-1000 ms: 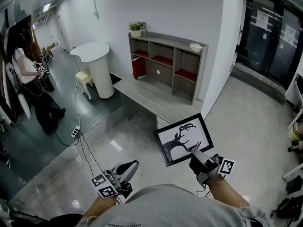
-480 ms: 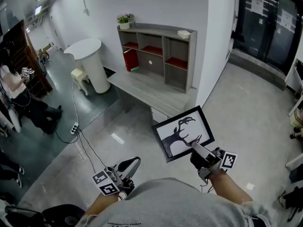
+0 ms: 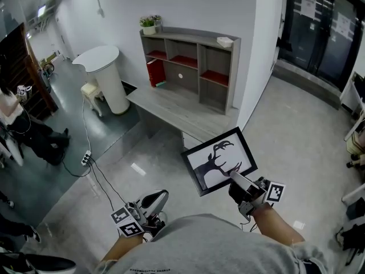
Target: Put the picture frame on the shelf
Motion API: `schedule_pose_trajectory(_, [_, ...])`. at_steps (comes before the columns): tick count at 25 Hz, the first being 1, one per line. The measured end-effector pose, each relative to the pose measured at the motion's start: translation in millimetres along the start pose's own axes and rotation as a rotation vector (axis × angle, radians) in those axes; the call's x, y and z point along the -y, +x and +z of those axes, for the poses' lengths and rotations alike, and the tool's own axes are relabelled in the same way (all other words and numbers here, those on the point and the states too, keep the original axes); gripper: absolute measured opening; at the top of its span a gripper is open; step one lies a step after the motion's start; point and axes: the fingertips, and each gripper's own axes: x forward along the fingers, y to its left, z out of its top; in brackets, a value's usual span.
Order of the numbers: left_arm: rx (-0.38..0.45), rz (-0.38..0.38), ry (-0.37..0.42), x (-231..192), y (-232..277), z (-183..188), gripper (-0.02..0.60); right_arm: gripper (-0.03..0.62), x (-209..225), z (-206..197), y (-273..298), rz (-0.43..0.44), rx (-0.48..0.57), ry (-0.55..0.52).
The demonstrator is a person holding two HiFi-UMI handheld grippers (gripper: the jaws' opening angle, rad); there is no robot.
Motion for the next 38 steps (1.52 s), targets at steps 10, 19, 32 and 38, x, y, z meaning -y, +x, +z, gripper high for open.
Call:
schedule_pose_trajectory(10, [-0.002, -0.083, 0.0, -147, -44, 78, 0.009, 0.061, 63, -12, 140, -0.051, 0.076, -0.046])
schedule_pose_trajectory(19, [-0.006, -0.098, -0.009, -268, -85, 146, 0.009, 0.061, 119, -15, 273, -0.07, 0.101, -0.047])
schedule_pose_trajectory(32, [0.012, -0.048, -0.018, -385, -119, 203, 0.009, 0.061, 186, 5, 384, -0.096, 0.111, -0.026])
schedule_pose_trajectory(38, [0.019, 0.002, -0.019, -418, -117, 208, 0.009, 0.061, 218, 19, 409, -0.082, 0.087, -0.002])
